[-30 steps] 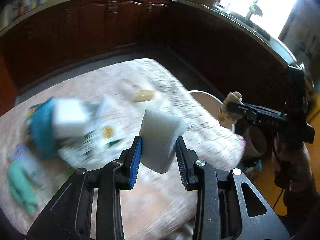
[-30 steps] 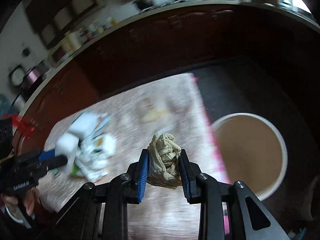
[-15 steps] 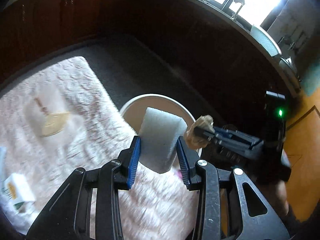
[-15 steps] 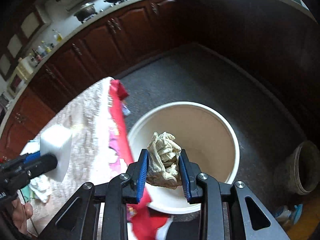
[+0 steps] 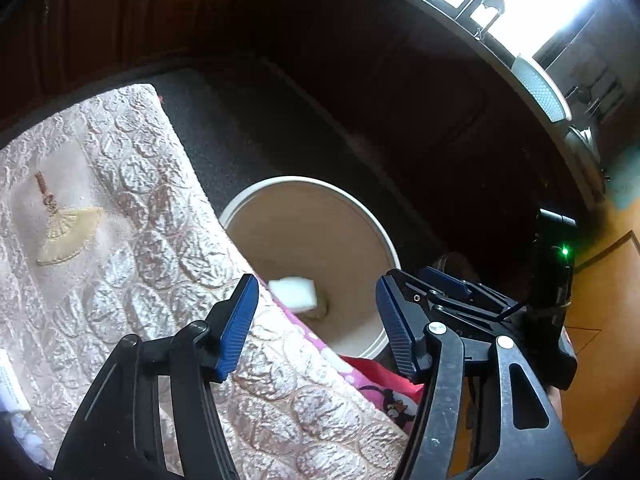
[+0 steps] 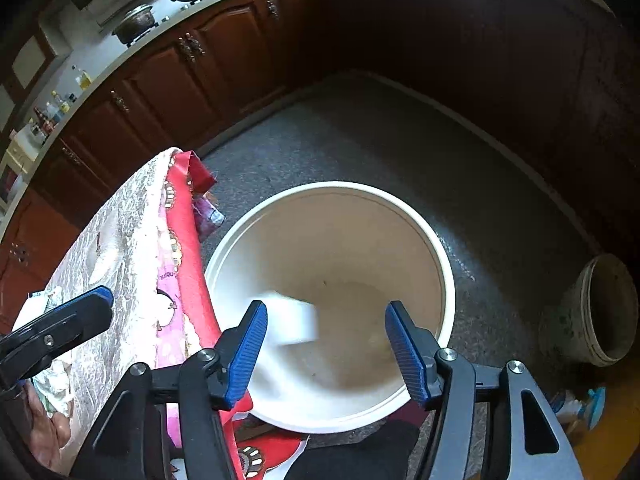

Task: Collect trash
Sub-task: 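Carry both items to the white bucket and open both tools to drop them, then move both open tools back over the table toward the green towel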

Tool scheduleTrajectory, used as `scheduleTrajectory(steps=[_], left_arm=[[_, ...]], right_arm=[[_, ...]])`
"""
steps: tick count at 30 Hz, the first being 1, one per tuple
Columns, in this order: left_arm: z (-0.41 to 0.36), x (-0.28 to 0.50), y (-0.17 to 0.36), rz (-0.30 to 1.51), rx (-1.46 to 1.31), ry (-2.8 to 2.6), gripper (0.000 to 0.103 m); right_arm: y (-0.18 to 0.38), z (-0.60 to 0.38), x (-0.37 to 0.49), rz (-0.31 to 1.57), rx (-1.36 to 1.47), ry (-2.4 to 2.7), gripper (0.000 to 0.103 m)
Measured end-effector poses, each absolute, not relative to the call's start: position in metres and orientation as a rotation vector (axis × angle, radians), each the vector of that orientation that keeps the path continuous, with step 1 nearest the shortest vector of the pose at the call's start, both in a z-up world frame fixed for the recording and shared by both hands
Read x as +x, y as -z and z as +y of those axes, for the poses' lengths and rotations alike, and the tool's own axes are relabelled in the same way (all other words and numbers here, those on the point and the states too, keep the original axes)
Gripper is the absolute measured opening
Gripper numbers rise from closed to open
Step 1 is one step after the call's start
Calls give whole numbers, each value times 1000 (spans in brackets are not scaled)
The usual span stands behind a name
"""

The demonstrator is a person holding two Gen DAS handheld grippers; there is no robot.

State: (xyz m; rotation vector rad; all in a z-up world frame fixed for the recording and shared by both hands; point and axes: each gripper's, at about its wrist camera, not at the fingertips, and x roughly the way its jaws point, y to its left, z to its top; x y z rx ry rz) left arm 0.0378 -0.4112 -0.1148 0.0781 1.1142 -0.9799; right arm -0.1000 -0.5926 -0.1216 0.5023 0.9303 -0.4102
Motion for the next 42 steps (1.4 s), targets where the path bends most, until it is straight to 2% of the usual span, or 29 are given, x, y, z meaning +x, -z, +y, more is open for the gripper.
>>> scheduleTrajectory(steps=[17, 27, 42], left_arm=[[-342, 11, 84, 948, 152, 795, 60], [-289, 3, 64, 857, 184, 666, 60], [-181, 2, 46, 816, 113, 465, 60]], right_arm=[[89, -548, -95, 877, 404, 360, 67], [62, -490, -81, 848, 327, 259, 68], [31, -389, -51, 809, 224, 64, 74]])
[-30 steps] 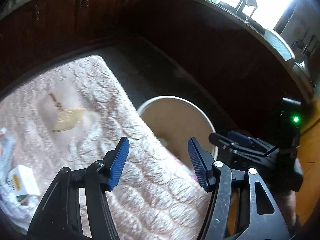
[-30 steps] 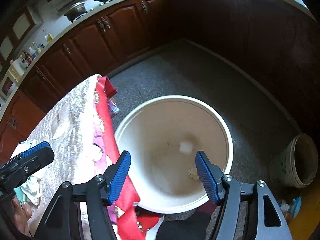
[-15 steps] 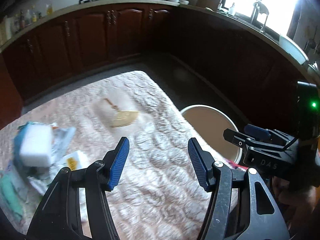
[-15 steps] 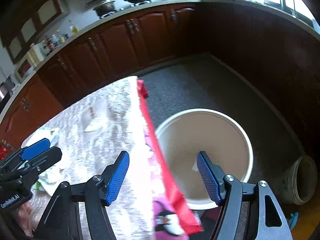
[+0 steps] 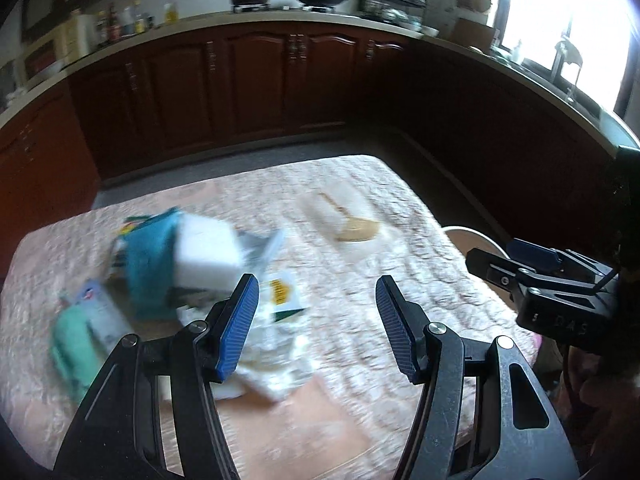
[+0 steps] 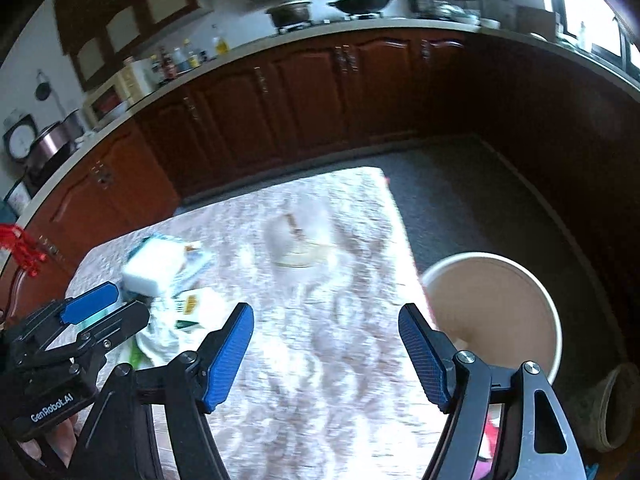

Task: Collect trash
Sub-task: 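Move both open tools back over the table toward the green towel, then grasp the green towel with the left tool while the right tool grasps the white sponge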

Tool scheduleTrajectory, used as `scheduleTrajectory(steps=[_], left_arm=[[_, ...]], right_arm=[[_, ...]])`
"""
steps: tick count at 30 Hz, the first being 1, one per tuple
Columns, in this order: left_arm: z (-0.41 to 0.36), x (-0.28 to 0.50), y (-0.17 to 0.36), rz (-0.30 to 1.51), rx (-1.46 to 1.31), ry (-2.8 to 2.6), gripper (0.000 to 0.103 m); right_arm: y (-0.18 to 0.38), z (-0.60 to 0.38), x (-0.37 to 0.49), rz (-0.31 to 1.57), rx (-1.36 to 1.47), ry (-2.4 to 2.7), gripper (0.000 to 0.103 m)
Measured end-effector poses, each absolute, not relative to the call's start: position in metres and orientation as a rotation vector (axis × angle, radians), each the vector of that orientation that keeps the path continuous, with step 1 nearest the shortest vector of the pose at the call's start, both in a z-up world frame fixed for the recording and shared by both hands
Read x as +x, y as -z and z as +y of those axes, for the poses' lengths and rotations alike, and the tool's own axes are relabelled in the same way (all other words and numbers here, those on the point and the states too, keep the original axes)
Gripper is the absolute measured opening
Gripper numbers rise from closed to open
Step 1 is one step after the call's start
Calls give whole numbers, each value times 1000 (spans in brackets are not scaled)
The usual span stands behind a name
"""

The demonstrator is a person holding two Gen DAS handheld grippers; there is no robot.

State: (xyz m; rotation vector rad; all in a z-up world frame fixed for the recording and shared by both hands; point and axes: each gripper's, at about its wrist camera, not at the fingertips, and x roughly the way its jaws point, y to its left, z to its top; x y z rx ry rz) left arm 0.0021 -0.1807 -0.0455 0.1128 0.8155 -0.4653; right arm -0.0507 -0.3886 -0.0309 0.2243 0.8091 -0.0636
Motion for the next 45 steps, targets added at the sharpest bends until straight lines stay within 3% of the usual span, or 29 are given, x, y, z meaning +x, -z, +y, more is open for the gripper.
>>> scheduleTrajectory(steps=[10, 20, 36, 45], left_arm=[[-67, 8, 56, 856, 34, 286, 60], [45, 30, 99, 965, -125, 85, 60], [55, 77, 141, 1042, -145, 29, 60], [58, 86, 157, 1071, -161, 46, 60]], right_arm=[[36, -329, -30, 835, 186, -89, 74], [57, -270, -13, 912, 165, -259, 74], [62, -230, 85, 986, 253, -285, 77], [111, -224, 138, 1149, 299, -261, 75]])
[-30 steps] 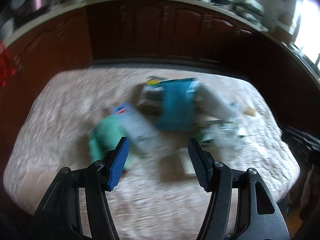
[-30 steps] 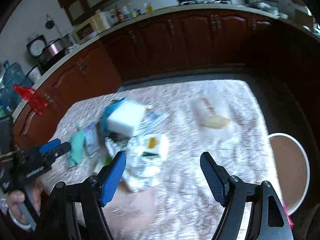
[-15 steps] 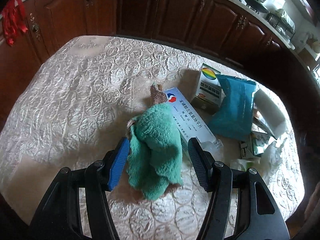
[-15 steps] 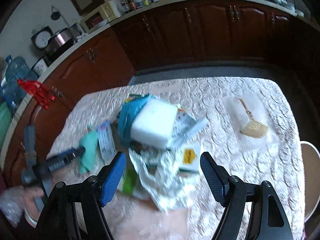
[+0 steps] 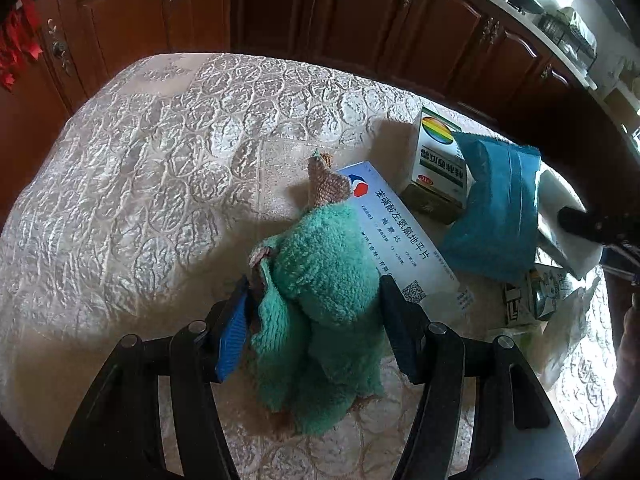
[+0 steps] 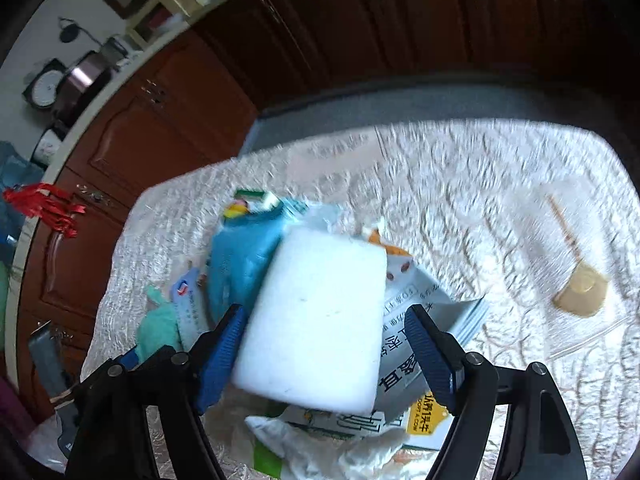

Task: Collect trash
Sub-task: 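Grasp the green towel with the left tool while the right tool grasps the white sponge, then carry the towel and sponge to the bucket and open both tools over it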

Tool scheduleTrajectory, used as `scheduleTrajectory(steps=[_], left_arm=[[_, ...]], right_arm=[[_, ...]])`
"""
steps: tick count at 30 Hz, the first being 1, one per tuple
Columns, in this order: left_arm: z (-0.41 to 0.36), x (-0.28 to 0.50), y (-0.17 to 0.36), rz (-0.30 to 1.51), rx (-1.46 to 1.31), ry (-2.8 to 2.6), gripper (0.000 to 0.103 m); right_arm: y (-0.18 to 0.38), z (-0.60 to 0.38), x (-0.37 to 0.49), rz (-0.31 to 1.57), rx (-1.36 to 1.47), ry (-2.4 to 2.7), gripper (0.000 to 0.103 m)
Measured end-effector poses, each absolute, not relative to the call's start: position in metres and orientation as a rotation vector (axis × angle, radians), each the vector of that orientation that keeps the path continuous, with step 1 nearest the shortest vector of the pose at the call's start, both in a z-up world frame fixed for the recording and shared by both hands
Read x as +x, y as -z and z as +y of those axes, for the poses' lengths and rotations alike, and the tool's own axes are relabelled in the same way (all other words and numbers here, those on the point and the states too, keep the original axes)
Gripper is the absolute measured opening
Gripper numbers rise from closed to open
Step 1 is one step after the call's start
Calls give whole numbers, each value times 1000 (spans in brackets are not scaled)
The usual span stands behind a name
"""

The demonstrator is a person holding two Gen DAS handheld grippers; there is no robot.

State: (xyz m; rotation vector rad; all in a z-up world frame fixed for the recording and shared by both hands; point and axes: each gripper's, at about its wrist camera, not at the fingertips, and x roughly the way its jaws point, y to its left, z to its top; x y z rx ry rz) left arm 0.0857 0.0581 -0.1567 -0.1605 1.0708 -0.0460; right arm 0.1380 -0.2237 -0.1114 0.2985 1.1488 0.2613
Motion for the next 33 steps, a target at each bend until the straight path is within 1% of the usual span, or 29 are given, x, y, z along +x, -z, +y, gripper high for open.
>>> scheduleTrajectory(steps=[1, 2, 6, 8, 14, 23, 33], left_arm=[[58, 85, 157, 1069, -157, 51, 60], [57, 85, 159, 1067, -153, 60, 59], [60, 83, 156, 1051, -165, 92, 49], [61, 79, 151, 1039, -169, 102, 47], [54, 58, 122, 968, -138, 105, 46], [20, 38, 82, 889, -96, 156, 46], [-22, 26, 57, 836, -46, 210, 46]], right_arm=[[115, -225, 138, 1157, 315, -269, 59], [117, -227, 137, 1156, 335, -282, 59], [103, -228, 121, 1072, 312, -321, 58], [86, -228, 109, 1020, 302, -349, 58], [53, -232, 75, 935, 276, -389, 58], [45, -244, 32, 879, 224, -347, 58], [35, -263, 6, 837, 210, -293, 58]])
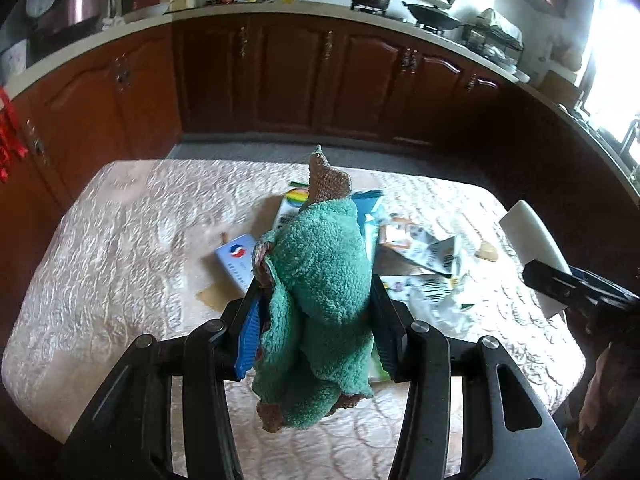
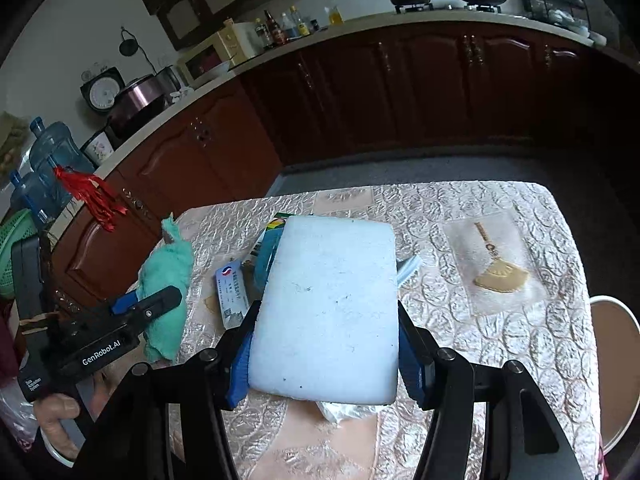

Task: Collect trash
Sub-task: 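Carry the towel and sponge to the bucket and open both tools over it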

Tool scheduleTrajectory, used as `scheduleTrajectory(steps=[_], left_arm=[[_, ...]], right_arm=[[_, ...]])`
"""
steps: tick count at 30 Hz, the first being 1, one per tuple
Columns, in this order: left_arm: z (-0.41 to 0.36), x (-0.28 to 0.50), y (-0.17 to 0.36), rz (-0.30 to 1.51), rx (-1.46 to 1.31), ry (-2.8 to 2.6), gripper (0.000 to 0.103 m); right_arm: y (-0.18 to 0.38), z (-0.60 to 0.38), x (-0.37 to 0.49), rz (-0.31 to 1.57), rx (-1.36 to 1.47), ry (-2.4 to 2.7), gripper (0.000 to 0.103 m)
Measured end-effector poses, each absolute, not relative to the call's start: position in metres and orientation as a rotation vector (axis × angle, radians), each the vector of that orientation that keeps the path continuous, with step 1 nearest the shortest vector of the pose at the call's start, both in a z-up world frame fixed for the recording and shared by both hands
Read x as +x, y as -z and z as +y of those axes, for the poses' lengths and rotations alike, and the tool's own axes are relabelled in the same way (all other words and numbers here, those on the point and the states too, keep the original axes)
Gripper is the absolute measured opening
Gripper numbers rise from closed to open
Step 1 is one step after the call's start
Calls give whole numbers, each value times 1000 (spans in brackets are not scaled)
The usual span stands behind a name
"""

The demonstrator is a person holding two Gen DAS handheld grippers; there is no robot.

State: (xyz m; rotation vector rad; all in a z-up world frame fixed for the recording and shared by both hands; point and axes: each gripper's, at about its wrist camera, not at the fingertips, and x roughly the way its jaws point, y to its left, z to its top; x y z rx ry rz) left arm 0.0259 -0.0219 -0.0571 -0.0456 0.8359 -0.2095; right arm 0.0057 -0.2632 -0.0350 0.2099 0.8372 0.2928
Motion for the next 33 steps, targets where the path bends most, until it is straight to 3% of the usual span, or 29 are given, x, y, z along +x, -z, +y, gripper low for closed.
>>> scheduleTrajectory(steps=[33], left_arm=[[-200, 8, 25, 777, 103, 509, 46]], right_arm=[[14, -385, -64, 735, 273, -49, 58]])
